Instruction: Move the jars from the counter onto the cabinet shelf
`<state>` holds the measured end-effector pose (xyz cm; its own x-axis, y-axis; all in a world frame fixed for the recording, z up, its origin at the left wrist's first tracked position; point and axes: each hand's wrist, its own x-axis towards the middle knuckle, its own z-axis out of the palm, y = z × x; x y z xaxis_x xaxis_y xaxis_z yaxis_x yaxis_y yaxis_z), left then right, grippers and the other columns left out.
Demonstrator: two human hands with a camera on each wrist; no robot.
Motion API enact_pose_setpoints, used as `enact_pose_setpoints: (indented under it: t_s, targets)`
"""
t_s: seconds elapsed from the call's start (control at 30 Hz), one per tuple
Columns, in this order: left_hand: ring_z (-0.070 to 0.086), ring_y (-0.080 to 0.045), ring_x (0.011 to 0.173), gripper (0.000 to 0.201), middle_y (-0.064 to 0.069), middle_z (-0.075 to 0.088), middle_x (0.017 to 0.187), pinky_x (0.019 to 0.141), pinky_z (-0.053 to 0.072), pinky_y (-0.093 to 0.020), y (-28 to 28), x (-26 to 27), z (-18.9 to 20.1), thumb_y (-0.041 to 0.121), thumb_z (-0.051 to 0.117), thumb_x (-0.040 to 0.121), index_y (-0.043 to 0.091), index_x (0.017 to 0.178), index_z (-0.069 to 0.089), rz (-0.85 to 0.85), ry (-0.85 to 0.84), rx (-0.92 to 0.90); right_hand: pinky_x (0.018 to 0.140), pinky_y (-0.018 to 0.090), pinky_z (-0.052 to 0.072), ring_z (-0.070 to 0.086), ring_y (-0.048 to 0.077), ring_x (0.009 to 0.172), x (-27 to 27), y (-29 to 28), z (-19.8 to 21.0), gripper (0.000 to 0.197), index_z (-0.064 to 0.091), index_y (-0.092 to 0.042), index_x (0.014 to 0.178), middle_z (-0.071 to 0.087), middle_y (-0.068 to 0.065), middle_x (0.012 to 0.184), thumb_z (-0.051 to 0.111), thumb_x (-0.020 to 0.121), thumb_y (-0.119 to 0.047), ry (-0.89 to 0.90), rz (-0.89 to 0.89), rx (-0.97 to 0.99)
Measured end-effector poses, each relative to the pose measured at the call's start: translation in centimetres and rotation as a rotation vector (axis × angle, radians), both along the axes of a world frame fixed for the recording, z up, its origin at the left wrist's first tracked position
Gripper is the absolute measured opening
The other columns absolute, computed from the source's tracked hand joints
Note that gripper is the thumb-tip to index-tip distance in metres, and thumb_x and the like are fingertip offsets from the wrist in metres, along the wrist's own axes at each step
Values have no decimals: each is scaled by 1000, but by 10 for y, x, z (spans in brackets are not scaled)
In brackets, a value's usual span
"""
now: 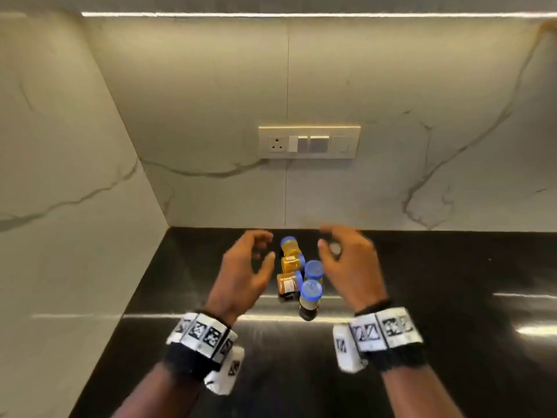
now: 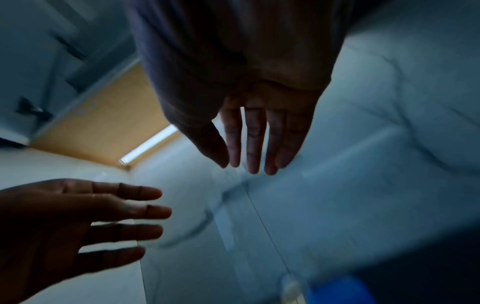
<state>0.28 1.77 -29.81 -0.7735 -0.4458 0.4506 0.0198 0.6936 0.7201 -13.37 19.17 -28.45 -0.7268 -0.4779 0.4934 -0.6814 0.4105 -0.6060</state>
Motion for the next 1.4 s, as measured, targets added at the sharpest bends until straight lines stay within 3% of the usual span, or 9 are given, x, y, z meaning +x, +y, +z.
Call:
enact_pose_setpoints:
  t_s: [0.13, 0.27, 0.47, 0.6, 0.8, 0.97, 1.13, 1.3, 1.4]
  targets:
    - [64, -7, 109, 41, 8, 64, 121, 96, 57, -37, -6, -12, -83, 23, 68, 90, 20, 129, 58, -5, -247, 83, 88, 26, 54, 70, 18, 104, 17, -5, -107, 34, 69, -22, 122, 71, -4, 112, 71, 88, -21, -418, -61, 132]
    - [58, -11, 119, 48, 5, 59, 130, 106, 50, -34, -7, -29, -116, 23, 66, 91, 21, 136, 53, -22, -366, 63, 97, 32, 51, 57, 20, 119, 20, -8, -144, 45, 62, -27, 131, 63, -4, 131, 71, 87, -24, -338, -37, 318]
    - [51, -19, 124, 55, 0, 50, 139, 107, 45, -31, -4, -49, -143, 19, 63, 92, 21, 144, 45, -104, -520, -67, 92, 34, 56, 49, 20, 118, 19, -10, -153, 51, 53, -30, 137, 41, 1, 125, 70, 89, -34, -222, -106, 530]
    - [49, -21, 122, 50, -1, 46, 137, 104, 47, -32, -3, -62, -151, 26, 62, 94, 24, 141, 47, -61, -583, -156, 99, 34, 54, 50, 19, 130, 17, -7, -154, 44, 54, -30, 125, 42, -2, 147, 75, 86, -27, -295, -74, 422]
    - [57, -24, 114, 48, -5, 51, 126, 97, 52, -37, 0, -66, -150, 34, 67, 90, 21, 132, 50, -31, -621, -6, 78, 19, 45, 61, 10, 98, 27, 1, -157, 37, 48, -35, 103, 58, -12, 110, 77, 82, -29, -454, -66, 310]
    - [65, -19, 108, 64, -1, 63, 124, 92, 57, -42, 3, -36, -145, 40, 75, 80, 26, 134, 42, -47, -613, 257, 89, 25, 57, 68, 4, 99, 38, 29, -152, 38, 62, -29, 111, 71, -10, 109, 84, 80, -34, -733, -148, -12]
    - [71, -12, 95, 63, 2, 65, 117, 86, 60, -33, 19, -2, -124, 24, 75, 86, 37, 139, 42, -186, -491, 536, 99, 43, 56, 70, 19, 109, 55, 65, -134, 21, 72, -21, 114, 75, 6, 113, 69, 96, -31, -996, -144, -374]
    - [72, -18, 102, 62, 2, 66, 119, 91, 61, -40, 43, 6, -110, 8, 66, 94, 46, 139, 47, -373, -401, 672, 86, 54, 58, 63, 34, 105, 75, 88, -112, 42, 61, -11, 127, 60, 24, 125, 58, 94, -36, -1214, -155, -686]
    - [71, -17, 108, 57, 2, 65, 125, 93, 61, -42, 57, 11, -104, 9, 67, 95, 41, 139, 50, -444, -377, 709, 71, 47, 62, 67, 41, 104, 83, 102, -105, 40, 59, -16, 128, 59, 23, 126, 56, 95, -37, -1267, -124, -721]
